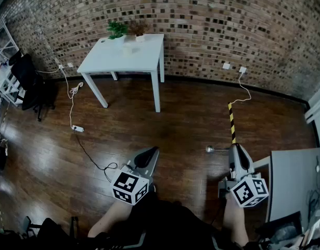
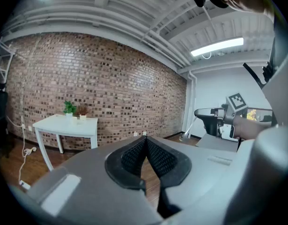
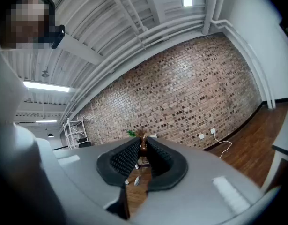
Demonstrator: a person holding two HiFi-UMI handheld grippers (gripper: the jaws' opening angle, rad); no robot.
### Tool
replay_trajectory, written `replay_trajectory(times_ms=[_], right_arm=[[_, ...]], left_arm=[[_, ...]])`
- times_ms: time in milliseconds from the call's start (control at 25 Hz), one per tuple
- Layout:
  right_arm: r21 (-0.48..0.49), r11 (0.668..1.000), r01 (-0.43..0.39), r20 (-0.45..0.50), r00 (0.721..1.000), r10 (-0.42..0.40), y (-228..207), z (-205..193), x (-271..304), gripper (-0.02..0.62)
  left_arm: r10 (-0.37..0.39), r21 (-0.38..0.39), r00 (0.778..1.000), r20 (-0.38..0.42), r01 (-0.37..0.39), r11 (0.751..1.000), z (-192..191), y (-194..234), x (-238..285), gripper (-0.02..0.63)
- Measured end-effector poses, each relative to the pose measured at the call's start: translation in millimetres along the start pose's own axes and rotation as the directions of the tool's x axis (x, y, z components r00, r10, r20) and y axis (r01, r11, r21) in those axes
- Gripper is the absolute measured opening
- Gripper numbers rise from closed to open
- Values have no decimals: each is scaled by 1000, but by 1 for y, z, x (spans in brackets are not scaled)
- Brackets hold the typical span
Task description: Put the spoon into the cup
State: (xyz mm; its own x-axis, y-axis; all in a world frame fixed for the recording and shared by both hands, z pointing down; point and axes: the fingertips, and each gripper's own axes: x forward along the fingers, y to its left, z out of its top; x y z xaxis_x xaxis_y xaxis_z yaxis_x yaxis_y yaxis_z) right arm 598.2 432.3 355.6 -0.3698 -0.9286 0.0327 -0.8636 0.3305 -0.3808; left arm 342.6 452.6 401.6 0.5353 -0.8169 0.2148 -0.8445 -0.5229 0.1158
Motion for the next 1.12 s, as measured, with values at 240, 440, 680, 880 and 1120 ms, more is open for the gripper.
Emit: replay_trajectory(times_ms=[240, 440, 680, 880, 1120], right_arm=[[7, 1000, -18, 5, 1000, 18, 41, -2, 70, 48], [-6, 1000, 3, 4, 1000, -3, 79, -4, 123, 48], [-1, 1000, -4, -24, 1000, 4, 122, -16, 179, 48], [-45, 999, -21, -61, 998, 19, 144, -28, 218, 49], [-59, 996, -67, -82, 995, 62, 164, -37, 280, 48]], left_arm=[[-17, 14, 1000, 18, 17, 1000, 18, 72, 11, 3], [-61, 26, 998, 14, 60, 998, 34, 132, 12, 3], [-69, 38, 998, 11, 69, 997, 39, 203, 9, 3], [-4, 16, 1000, 24, 4, 1000, 37, 263, 2, 3], [51, -23, 998, 34, -51, 998, 35, 323, -1, 3]])
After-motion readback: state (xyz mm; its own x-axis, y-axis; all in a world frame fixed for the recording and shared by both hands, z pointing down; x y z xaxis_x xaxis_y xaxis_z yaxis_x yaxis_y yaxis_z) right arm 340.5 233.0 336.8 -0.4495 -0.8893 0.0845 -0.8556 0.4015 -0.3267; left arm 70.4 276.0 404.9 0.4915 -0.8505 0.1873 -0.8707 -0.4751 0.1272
